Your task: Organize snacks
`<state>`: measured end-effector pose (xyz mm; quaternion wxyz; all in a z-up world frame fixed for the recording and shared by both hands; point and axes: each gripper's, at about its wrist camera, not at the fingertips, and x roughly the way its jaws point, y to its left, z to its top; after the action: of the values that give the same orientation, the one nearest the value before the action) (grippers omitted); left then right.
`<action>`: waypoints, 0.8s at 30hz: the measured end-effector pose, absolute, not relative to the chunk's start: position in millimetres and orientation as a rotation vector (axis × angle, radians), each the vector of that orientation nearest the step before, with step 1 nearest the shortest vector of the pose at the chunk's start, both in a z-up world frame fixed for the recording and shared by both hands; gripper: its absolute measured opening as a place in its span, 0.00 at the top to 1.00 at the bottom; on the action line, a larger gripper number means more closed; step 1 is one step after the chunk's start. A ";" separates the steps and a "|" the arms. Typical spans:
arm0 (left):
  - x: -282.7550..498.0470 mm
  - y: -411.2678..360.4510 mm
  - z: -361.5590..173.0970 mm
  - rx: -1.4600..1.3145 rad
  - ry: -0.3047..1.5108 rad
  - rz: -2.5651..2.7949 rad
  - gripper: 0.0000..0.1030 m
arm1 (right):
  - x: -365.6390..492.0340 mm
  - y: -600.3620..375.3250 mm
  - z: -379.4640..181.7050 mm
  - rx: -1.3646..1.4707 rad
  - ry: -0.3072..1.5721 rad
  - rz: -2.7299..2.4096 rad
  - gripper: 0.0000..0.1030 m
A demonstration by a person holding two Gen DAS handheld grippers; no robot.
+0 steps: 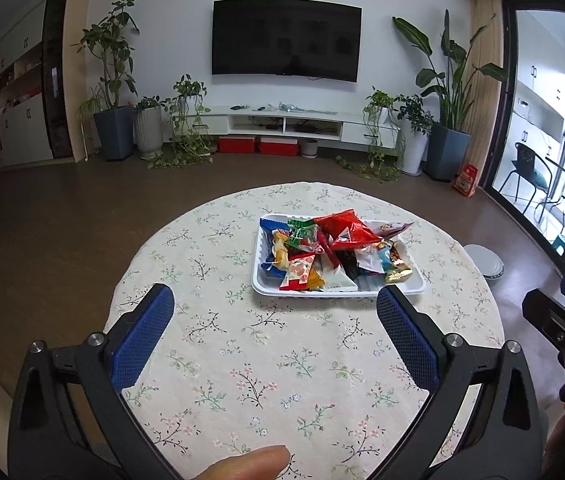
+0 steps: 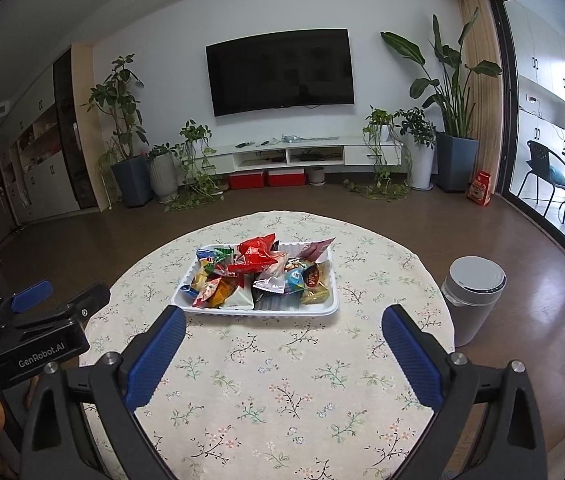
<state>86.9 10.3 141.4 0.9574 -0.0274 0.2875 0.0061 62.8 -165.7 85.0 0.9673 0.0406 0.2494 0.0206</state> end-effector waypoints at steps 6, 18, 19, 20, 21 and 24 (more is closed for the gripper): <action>91.8 10.2 135.9 -0.060 0.597 0.004 0.00 | 63.1 -166.3 83.7 0.081 0.514 0.028 0.02; 93.4 11.5 131.5 -0.064 0.610 0.000 0.00 | 64.0 -167.5 80.3 0.080 0.523 0.027 0.02; 93.8 11.6 131.0 -0.063 0.609 0.000 0.00 | 64.1 -167.6 80.2 0.079 0.523 0.026 0.02; 93.5 11.7 130.9 -0.063 0.609 0.000 0.00 | 64.1 -167.4 80.5 0.080 0.523 0.027 0.02; 93.8 11.6 130.7 -0.064 0.610 -0.001 0.00 | 64.2 -167.5 80.3 0.079 0.525 0.026 0.02; 93.2 11.9 130.3 -0.065 0.611 -0.001 0.00 | 64.4 -167.4 79.4 0.079 0.527 0.026 0.02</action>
<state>93.2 11.9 130.3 0.9531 -0.0321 0.3009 -0.0003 64.5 -167.4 79.4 0.9647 0.0388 0.2603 0.0127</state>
